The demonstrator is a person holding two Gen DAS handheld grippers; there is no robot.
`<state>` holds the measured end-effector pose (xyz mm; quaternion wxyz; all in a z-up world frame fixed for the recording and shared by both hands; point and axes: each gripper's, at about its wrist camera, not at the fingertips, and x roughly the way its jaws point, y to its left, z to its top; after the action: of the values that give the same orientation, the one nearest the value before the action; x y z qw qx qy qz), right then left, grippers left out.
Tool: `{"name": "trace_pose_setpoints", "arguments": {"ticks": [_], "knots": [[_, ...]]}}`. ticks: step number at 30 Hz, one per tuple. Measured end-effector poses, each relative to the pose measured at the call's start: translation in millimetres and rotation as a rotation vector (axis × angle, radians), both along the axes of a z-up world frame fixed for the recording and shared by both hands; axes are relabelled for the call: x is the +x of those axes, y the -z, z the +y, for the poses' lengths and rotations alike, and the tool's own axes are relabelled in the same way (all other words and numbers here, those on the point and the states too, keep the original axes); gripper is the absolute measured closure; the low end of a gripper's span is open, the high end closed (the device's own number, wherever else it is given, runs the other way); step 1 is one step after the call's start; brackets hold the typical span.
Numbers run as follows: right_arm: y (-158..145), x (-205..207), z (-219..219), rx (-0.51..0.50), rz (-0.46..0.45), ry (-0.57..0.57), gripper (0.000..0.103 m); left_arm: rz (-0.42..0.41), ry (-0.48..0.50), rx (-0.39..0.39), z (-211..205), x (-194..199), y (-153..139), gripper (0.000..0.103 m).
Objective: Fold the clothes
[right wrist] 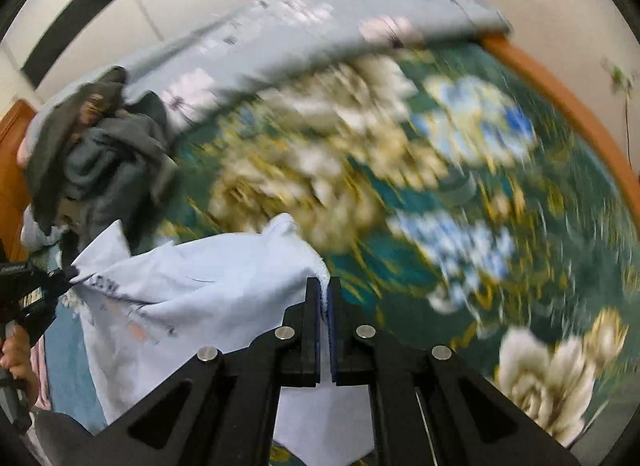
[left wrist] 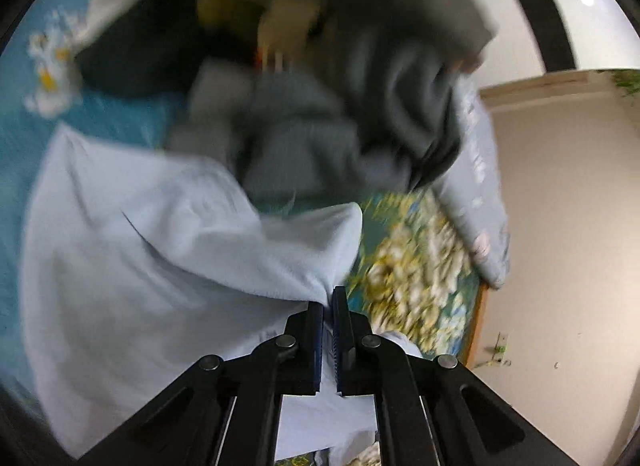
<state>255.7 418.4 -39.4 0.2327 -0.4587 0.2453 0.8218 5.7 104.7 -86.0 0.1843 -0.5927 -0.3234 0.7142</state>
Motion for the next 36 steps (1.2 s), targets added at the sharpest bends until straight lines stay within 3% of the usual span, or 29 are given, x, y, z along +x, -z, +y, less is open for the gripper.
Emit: {"name": "trace_pose_setpoints", "arguments": {"ticks": [5, 10, 15, 20, 24, 29, 36], "knots": [[-60.8, -34.2, -26.4, 0.074, 0.134, -0.086, 0.1, 0.146, -0.073, 0.026, -61.7, 8.6, -51.9, 0.099], [-114.4, -59.4, -76.8, 0.215, 0.226, -0.207, 0.1, 0.265, -0.096, 0.001, -115.6, 34.5, -89.1, 0.099], [-161.5, -70.3, -121.6, 0.283, 0.33, -0.26, 0.1, 0.376, -0.15, 0.013, -165.3, 66.2, -124.3, 0.099], [-227.5, -72.0, -164.4, 0.36, 0.484, -0.313, 0.1, 0.529, -0.234, 0.015, -229.4, 100.9, -183.9, 0.099], [-272.1, -73.6, -194.2, 0.399, 0.593, -0.372, 0.1, 0.609, -0.294, 0.004, -264.3, 119.7, -215.4, 0.098], [-294.3, -76.5, -205.5, 0.409, 0.668, -0.397, 0.1, 0.679, -0.357, -0.042, -294.9, 140.4, -238.4, 0.098], [-302.7, -85.4, -201.7, 0.403, 0.715, -0.434, 0.1, 0.731, -0.439, -0.107, -317.2, 171.6, -254.5, 0.099]]}}
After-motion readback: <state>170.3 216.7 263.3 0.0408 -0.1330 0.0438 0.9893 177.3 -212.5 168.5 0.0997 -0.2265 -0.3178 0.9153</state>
